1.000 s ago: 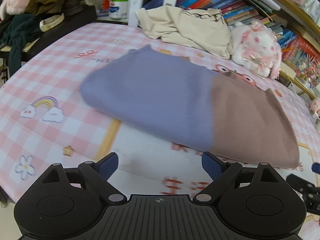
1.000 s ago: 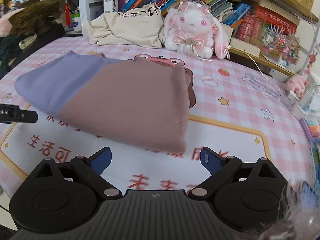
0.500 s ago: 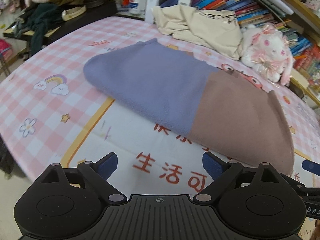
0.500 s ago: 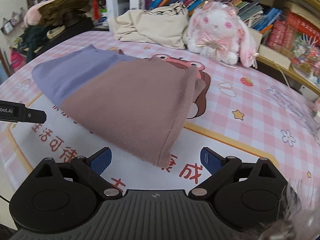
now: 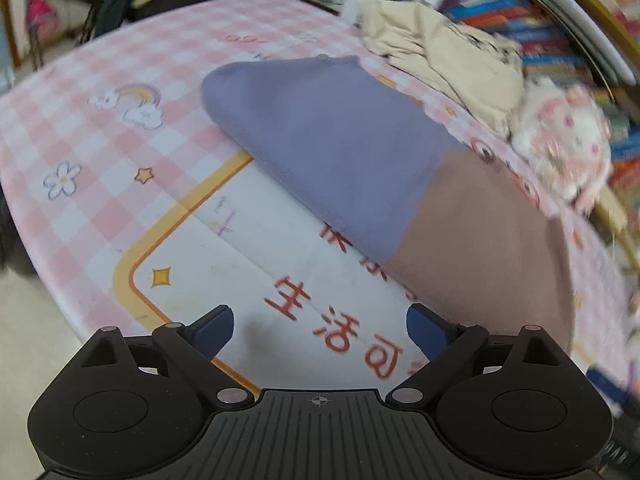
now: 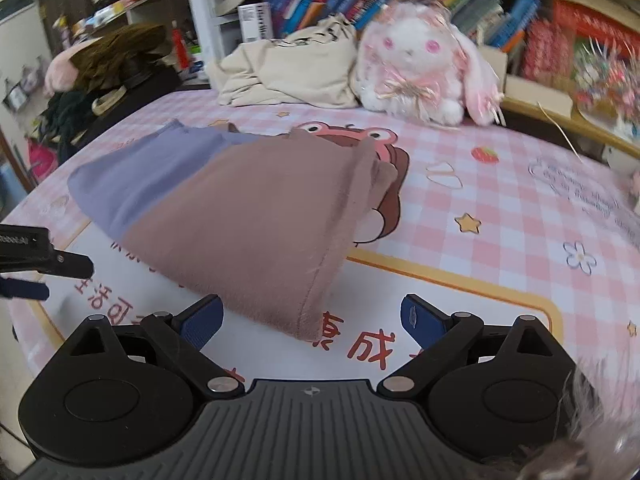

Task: Fold clothes
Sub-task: 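Move both tools back over the folded sweater edges, then grasp the lavender edge with the left tool while the right tool grasps the mauve edge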

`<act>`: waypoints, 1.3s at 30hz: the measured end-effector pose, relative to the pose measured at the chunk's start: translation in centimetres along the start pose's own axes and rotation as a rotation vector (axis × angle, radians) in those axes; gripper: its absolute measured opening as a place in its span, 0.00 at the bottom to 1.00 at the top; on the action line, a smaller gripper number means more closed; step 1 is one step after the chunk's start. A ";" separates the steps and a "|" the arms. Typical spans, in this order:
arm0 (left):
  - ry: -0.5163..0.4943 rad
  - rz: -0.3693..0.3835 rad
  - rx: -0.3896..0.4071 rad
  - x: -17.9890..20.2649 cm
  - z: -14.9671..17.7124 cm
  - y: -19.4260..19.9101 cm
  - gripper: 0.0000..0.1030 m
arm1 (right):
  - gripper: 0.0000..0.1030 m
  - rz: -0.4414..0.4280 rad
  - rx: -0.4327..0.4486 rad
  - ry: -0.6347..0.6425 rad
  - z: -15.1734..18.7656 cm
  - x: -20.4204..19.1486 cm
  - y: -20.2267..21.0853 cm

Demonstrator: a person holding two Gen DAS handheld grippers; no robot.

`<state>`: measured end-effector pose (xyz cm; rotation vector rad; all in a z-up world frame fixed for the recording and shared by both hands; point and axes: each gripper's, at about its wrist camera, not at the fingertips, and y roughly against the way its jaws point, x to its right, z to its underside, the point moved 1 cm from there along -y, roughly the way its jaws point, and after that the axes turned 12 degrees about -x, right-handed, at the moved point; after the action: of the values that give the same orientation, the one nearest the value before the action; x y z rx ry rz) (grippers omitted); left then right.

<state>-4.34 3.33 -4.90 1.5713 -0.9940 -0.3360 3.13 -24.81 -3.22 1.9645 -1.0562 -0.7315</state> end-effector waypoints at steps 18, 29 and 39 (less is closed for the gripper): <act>0.539 0.413 0.085 -9.5 -8.9 -2.7 0.74 | 0.91 0.105 -0.007 -0.061 -1.6 -1.4 -0.6; 0.544 0.386 0.083 -9.5 -11.7 -3.7 0.47 | 0.52 0.081 -0.117 -0.300 -2.8 1.2 -3.6; 0.141 0.390 0.099 -6.6 -12.1 -1.3 0.19 | 0.41 0.064 -0.126 -0.304 -3.2 -0.3 -4.4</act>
<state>0.65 16.27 -4.78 1.4271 -1.1916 0.0944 7.27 -21.79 -5.17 1.7391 -1.2128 -1.0588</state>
